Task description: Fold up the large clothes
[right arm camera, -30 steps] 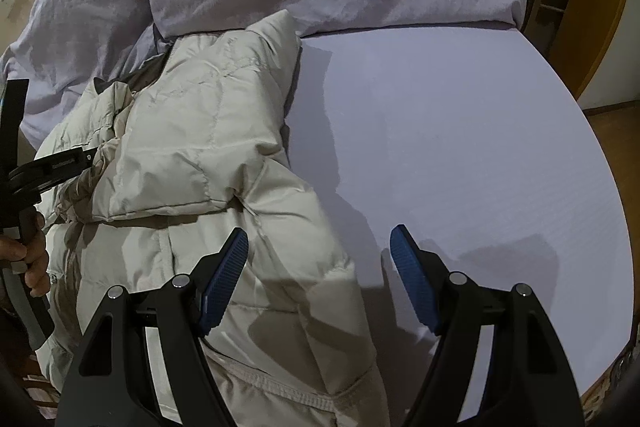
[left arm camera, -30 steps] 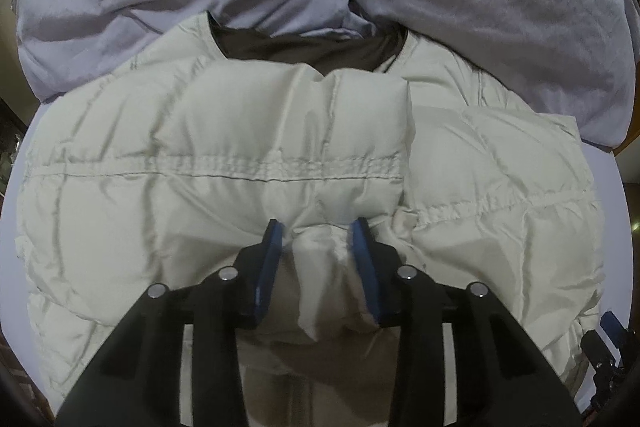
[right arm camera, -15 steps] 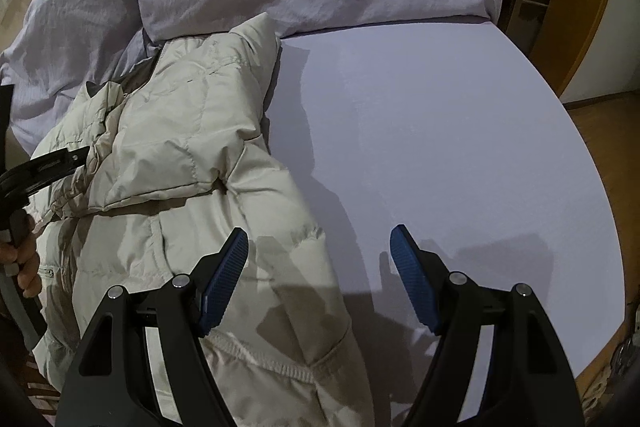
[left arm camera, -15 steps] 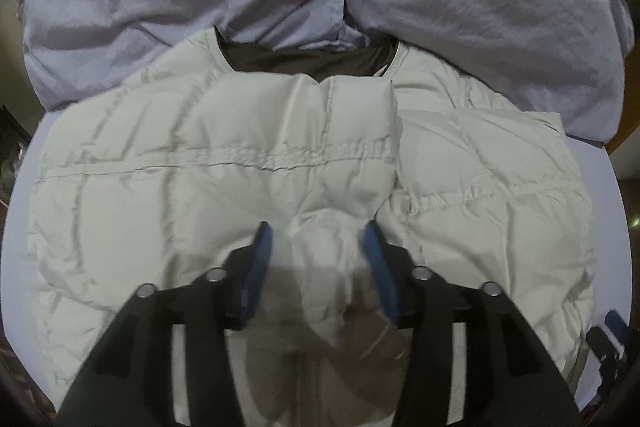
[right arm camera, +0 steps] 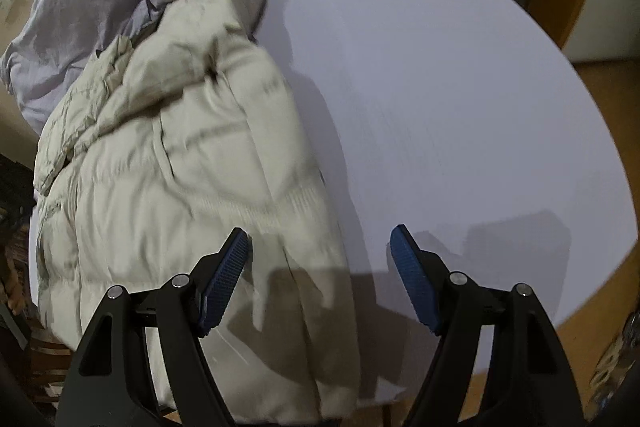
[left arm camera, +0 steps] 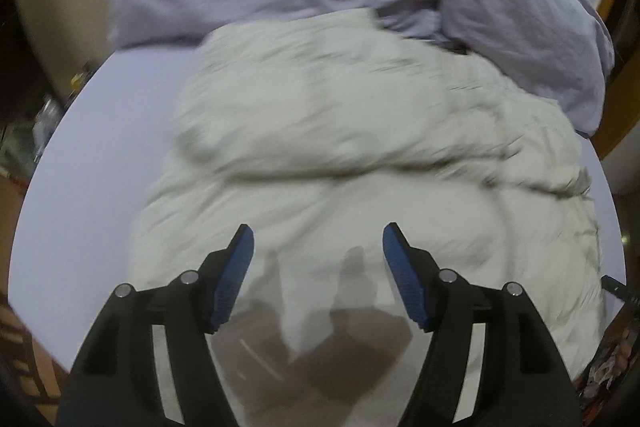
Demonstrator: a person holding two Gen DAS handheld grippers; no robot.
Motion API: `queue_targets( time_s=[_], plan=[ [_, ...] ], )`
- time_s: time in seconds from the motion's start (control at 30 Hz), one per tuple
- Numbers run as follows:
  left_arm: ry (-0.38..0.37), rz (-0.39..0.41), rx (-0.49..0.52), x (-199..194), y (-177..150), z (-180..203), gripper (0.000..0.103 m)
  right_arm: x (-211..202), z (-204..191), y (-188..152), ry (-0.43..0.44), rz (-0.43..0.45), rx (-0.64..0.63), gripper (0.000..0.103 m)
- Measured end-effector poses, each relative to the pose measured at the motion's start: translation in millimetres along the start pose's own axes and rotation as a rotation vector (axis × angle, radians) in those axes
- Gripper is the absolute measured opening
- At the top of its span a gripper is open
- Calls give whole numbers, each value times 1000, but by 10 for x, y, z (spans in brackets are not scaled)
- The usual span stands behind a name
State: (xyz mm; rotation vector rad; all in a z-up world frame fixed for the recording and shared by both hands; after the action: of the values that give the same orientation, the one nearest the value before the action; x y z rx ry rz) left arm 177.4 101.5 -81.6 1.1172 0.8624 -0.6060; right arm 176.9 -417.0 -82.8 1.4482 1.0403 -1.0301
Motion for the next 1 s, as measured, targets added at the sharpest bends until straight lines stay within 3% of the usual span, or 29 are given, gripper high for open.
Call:
queue_targets(
  time_s=[0.27, 0.5, 0.63, 0.83, 1.0],
  plan=[
    [32, -43, -63, -251, -582, -921, 67, -78, 12, -363, 42, -37, 57, 74],
    [-31, -83, -101, -202, -849, -1166, 68, 14, -157, -493, 37, -49, 52, 61],
    [-79, -86, -138, -198, -951, -1235, 69, 16, -189, -498, 62, -49, 73, 34],
    [-134, -71, -168, -290, -1083, -1270, 67, -40, -226, -543, 105, -26, 109, 13],
    [-247, -72, -220, -327, -1155, -1264, 27, -183, -201, -526, 137, 17, 148, 10]
  ],
)
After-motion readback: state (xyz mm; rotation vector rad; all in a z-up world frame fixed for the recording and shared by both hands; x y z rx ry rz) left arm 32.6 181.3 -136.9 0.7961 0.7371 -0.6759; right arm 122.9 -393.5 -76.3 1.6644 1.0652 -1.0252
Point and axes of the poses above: each gripper's, at about its wrist camera, not at the fingertips, and x roughly the way its jaws point, z to its right, y to its top, the point moved 1 cm from there along x, roughly the way its jaws point, and after that the axes turned 7 degrees about -y, right-handed, at the moved point
